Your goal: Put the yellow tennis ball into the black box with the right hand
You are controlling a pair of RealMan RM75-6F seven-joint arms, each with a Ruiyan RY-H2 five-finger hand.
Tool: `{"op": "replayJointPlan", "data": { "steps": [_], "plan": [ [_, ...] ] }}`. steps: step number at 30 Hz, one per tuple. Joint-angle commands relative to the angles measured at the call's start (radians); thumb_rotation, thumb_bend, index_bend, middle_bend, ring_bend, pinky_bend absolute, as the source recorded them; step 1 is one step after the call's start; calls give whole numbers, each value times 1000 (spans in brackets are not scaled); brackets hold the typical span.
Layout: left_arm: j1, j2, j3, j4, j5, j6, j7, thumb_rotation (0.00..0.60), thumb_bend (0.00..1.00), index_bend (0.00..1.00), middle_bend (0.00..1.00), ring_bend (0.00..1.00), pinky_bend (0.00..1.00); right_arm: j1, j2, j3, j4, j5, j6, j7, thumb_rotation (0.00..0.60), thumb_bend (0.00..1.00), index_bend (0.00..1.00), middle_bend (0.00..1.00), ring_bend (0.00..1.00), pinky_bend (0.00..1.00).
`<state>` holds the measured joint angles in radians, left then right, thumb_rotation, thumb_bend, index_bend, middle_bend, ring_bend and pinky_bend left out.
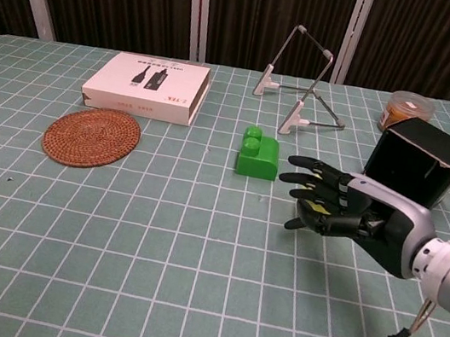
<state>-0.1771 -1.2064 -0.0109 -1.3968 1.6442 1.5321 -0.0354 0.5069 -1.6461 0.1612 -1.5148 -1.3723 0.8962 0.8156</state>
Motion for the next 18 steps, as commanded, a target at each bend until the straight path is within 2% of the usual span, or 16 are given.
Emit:
{"op": "replayJointPlan", "data": {
  "steps": [1, 18],
  "plan": [
    [-2, -2, -1, 1, -5, -7, 3, 600, 99, 0, 0, 0, 58, 11, -7, 20, 26, 10, -2, 19, 600, 619, 0, 96, 68, 221],
    [-17, -9, -12, 5, -42, -51, 13, 600, 99, 0, 0, 0, 58, 48, -38, 77, 161, 58, -41, 116, 600, 618, 0, 43, 23, 71]
  ]
}}
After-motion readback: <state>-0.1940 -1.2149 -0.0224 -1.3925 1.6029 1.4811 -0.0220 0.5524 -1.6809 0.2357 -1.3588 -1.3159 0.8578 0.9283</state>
